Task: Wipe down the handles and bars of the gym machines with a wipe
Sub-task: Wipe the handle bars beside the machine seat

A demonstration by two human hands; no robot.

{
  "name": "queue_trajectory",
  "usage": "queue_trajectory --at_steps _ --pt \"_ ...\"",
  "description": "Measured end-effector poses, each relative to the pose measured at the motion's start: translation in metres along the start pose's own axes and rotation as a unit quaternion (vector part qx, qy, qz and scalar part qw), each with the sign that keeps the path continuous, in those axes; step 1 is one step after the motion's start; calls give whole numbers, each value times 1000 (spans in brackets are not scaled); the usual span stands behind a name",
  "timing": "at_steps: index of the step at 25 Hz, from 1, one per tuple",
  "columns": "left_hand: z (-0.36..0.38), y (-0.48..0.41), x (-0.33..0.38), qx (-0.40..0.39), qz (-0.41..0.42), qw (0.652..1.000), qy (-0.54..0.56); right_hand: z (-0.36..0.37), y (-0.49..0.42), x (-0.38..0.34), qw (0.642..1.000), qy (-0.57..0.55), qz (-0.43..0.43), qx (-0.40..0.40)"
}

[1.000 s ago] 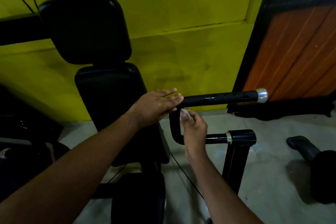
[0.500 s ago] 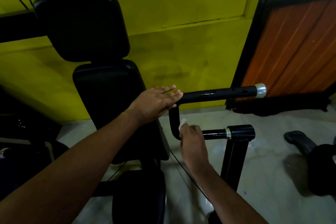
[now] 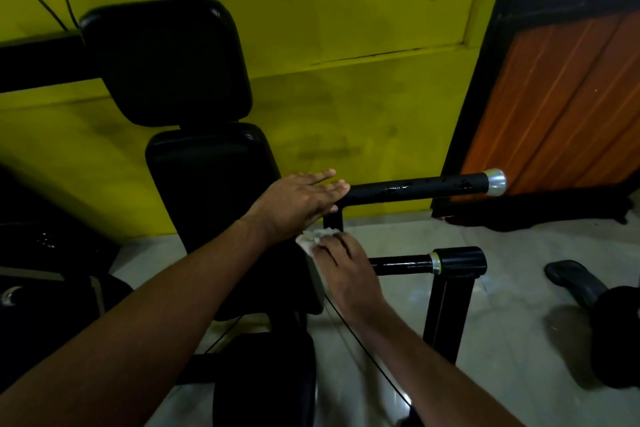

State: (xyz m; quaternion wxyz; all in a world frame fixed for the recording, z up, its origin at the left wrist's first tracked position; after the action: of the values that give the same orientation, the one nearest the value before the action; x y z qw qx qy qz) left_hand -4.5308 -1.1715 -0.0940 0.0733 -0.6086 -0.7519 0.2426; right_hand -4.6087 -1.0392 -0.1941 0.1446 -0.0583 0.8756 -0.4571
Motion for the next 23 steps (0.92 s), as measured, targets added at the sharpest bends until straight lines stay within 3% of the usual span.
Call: queue_trajectory --at_steps 5,9,12,19,20,21,22,23 --pt "-3 -5 -1 -11 8 1000 16 2 -12 8 976 127 -162 -73" --pt "-3 -5 1 8 18 1000 10 7 -11 6 980 127 -129 -85" --pt "0 -1 2 1 4 1000 8 7 11 2 970 115 -175 -121" --pt "0 -1 4 8 -5 1000 0 -8 35 16 966 54 -193 -164" --pt "0 0 4 12 -7 1000 -1 -11 39 22 978 28 -147 -145" --pt "1 1 5 16 -9 1000 -1 -16 39 27 993 -8 -46 -113" --pt "3 2 6 20 -10 1000 -2 -19 35 33 991 -47 95 -77" --pt "4 4 7 22 -11 1000 -4 -20 29 37 967 -83 236 -47"
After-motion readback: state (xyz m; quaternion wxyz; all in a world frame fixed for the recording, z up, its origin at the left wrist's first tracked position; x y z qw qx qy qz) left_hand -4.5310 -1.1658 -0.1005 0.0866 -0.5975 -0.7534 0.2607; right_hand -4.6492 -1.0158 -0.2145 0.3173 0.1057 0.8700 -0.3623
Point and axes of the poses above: each hand's wrist, its own y-axis away from the middle knuckle, its own z-axis out of the palm, x = y × z, the point moved 2 cm from there along -y, towards the middle knuckle, and after that the axes turned 12 degrees about x, right-handed, at the moved point
